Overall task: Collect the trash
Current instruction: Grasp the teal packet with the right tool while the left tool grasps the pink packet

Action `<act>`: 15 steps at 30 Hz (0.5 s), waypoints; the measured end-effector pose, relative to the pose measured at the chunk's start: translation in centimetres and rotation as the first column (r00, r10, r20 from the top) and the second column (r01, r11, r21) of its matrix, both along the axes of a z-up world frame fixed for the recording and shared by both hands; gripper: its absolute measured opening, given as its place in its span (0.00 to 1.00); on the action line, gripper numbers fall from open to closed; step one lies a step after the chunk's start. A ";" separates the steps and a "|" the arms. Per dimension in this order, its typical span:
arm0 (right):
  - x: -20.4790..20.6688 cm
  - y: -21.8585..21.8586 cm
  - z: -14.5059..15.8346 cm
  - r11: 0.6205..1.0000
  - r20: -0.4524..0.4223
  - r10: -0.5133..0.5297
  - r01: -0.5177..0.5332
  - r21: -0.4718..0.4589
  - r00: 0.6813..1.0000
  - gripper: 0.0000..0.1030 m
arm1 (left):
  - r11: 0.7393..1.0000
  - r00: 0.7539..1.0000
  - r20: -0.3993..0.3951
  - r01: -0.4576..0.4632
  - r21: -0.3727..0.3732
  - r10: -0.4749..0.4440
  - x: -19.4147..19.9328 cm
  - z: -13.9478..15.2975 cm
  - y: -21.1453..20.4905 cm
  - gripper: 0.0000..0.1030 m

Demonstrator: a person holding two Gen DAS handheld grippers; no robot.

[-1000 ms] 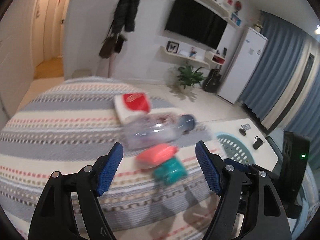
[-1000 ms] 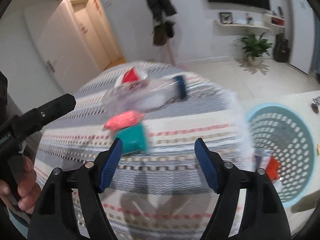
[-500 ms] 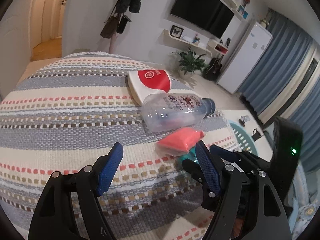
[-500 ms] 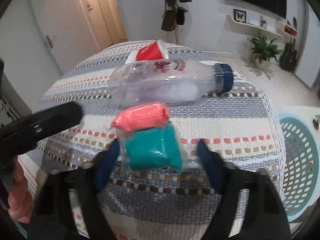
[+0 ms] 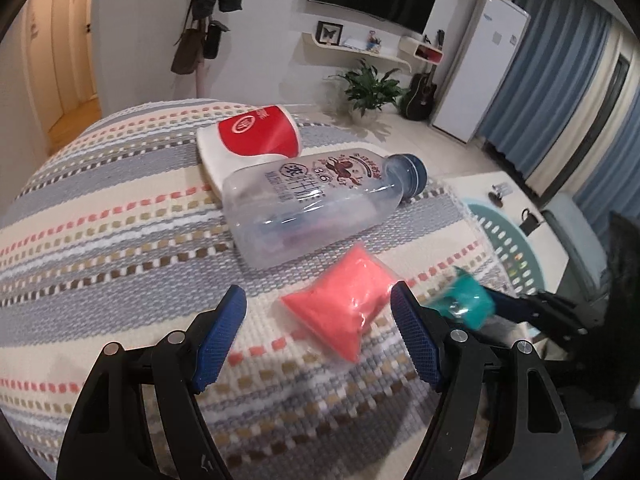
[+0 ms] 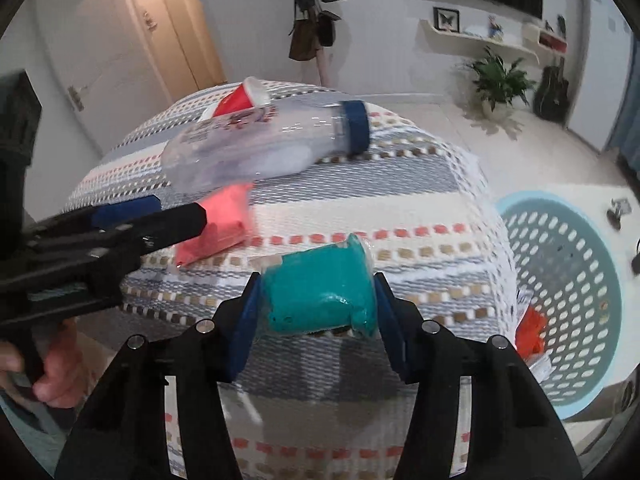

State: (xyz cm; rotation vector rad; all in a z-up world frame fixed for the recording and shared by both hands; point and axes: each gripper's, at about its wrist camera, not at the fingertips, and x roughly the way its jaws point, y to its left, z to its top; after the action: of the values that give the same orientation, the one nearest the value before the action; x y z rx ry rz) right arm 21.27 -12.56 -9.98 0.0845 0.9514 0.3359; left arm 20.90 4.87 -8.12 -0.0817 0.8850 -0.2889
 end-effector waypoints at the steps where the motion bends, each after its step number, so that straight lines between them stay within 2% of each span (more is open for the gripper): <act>1: 0.0 -0.4 0.0 1.000 -0.003 -0.002 0.002 0.011 1.000 0.50 | 1.000 1.000 -0.001 0.005 0.006 -0.005 0.1 -0.1 -0.2 0.70; 6: -0.3 -1.2 0.0 1.000 -0.003 -0.013 0.013 0.021 1.000 0.50 | 0.998 0.997 -0.025 0.069 -0.013 -0.070 -1.1 -0.3 -1.3 0.58; 9: -0.1 -1.8 -0.3 0.999 -0.013 -0.025 0.026 0.046 1.000 0.50 | 0.995 0.995 -0.028 0.096 -0.039 -0.097 -1.7 0.0 -1.5 0.60; 15: -0.3 -2.5 0.0 0.997 -0.009 -0.044 0.044 0.063 0.999 0.50 | 0.996 0.996 -0.030 0.088 0.014 -0.087 -0.8 -0.4 -2.3 0.63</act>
State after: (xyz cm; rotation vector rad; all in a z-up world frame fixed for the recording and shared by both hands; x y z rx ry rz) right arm 21.00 -15.05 -9.99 0.1642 0.9457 0.3249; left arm 20.11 2.52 -8.50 -0.0330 0.9211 -0.3634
